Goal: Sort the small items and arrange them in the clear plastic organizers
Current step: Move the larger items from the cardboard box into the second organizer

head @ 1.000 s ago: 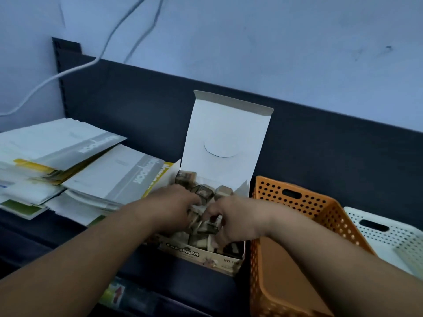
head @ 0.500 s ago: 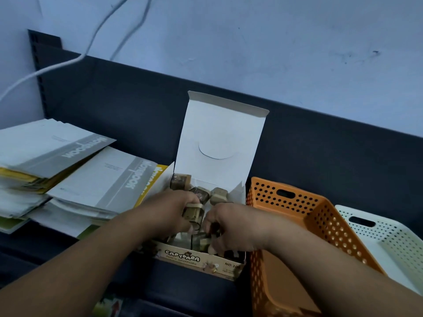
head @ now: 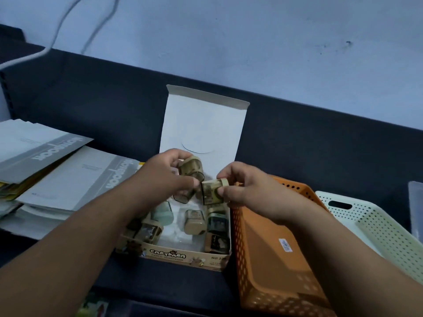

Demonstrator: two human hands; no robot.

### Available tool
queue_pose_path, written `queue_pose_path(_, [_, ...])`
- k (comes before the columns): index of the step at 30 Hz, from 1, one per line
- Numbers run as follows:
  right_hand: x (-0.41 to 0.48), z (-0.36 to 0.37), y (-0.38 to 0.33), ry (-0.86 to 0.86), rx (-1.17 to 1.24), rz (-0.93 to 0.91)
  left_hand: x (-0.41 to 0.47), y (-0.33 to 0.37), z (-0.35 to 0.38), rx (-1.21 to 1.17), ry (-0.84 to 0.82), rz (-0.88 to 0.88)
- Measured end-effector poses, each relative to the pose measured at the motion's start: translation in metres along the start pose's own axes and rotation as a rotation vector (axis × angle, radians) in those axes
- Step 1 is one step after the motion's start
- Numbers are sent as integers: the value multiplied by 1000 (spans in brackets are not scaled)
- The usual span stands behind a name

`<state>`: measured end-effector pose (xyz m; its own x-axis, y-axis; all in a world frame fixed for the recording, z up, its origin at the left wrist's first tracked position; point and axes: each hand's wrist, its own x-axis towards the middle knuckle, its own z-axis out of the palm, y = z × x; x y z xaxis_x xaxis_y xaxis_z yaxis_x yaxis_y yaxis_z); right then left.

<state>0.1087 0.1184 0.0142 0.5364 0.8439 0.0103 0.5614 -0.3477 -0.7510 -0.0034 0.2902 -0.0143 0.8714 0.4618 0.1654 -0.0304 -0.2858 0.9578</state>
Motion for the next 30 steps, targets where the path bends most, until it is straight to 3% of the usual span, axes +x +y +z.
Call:
queue_pose_path(10, [-87,-61,36,311,219,37,-18,59,97,-323,-245,-37])
queue_pose_path(15, [-169,-103,75,482,362,69,-41,93,201,-465,-324,-50])
queue_pose_path(21, [-290,-153,148,607,427,108,-77,121,337,-468,-439,-75])
queue_pose_path(30, [-454,-205,228,759,289,265,-139,152,510,-557,-615,-153])
